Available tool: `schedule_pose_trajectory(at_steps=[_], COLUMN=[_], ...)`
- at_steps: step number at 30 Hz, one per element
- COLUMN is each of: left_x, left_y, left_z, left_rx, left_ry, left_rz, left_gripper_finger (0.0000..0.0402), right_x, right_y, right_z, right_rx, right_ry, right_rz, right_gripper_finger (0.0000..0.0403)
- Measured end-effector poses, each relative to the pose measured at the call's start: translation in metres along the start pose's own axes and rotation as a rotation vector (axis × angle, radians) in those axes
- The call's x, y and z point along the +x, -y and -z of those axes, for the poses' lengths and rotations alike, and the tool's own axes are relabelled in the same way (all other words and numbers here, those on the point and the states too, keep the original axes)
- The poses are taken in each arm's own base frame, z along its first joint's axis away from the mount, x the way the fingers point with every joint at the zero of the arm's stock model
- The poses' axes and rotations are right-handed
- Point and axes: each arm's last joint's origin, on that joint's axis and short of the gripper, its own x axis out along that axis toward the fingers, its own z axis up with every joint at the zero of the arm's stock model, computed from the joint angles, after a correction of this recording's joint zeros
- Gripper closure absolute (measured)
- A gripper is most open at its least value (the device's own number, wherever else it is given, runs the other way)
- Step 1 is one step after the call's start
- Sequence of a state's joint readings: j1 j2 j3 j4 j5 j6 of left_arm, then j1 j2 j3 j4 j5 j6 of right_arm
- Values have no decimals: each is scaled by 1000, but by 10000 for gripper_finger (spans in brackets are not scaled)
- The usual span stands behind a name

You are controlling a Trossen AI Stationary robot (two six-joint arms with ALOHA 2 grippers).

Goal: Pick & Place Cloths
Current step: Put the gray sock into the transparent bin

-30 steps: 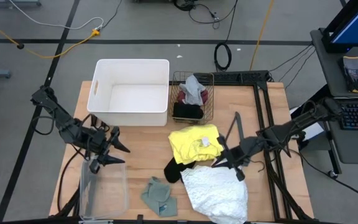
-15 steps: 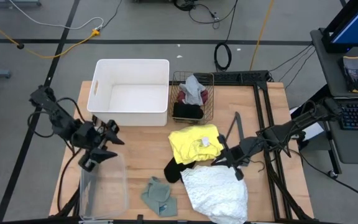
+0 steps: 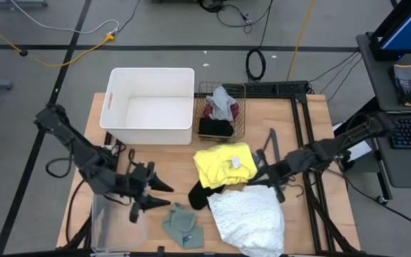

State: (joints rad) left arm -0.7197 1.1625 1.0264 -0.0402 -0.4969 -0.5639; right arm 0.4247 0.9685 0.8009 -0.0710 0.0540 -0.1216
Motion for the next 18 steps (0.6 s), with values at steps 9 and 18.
schedule_pose_trajectory(at_steps=[9, 18], left_x=[38, 89], left_y=[18, -6], left_z=[-13, -1], left_rx=[-77, -255], left_ry=[-189, -394], left_rz=[-89, -97], left_gripper_finger=[195, 194], right_x=[-48, -78], right_y=[2, 4], right_z=[-15, -17], right_rx=[5, 6], right_ry=[156, 221], right_rz=[-68, -64], right_gripper_finger=[402, 402])
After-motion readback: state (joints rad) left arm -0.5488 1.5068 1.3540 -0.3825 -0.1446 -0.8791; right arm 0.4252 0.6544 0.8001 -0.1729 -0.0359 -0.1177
